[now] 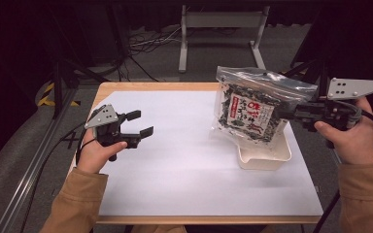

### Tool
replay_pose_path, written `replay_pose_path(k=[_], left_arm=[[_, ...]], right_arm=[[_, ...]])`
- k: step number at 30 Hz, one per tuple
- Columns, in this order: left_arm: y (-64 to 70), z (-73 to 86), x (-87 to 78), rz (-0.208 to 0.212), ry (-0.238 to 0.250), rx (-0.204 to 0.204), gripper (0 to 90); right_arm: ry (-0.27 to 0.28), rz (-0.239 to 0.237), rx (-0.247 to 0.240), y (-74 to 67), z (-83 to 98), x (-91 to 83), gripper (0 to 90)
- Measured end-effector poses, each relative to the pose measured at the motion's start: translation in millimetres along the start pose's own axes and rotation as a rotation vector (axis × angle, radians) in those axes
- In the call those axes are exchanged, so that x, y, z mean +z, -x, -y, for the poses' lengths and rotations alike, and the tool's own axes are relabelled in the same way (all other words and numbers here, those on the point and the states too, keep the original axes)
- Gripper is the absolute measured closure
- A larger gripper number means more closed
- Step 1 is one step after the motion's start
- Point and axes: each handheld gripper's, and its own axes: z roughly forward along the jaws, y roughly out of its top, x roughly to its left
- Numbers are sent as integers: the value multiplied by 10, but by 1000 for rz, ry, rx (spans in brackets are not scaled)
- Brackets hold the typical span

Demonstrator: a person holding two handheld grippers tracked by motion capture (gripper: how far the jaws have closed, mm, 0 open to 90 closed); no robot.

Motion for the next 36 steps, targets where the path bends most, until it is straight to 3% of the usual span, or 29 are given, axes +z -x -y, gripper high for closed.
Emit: replay_pose_path(k=[9, 17, 28, 36], left_arm=[[-53, 76, -61, -33, -17, -8, 200], [-65, 124, -115, -45, -27, -1, 192], [-87, 174, -156, -54, -41, -7, 189], [-83, 180, -139, -49, -41, -5, 186]], right_arm=[[-9, 81, 29, 77, 88, -97, 773], [-15, 158, 88, 165, 239, -153, 773], [-74, 217, 136, 228, 433, -108, 772], [-96, 220, 155, 243, 537, -29, 772]])
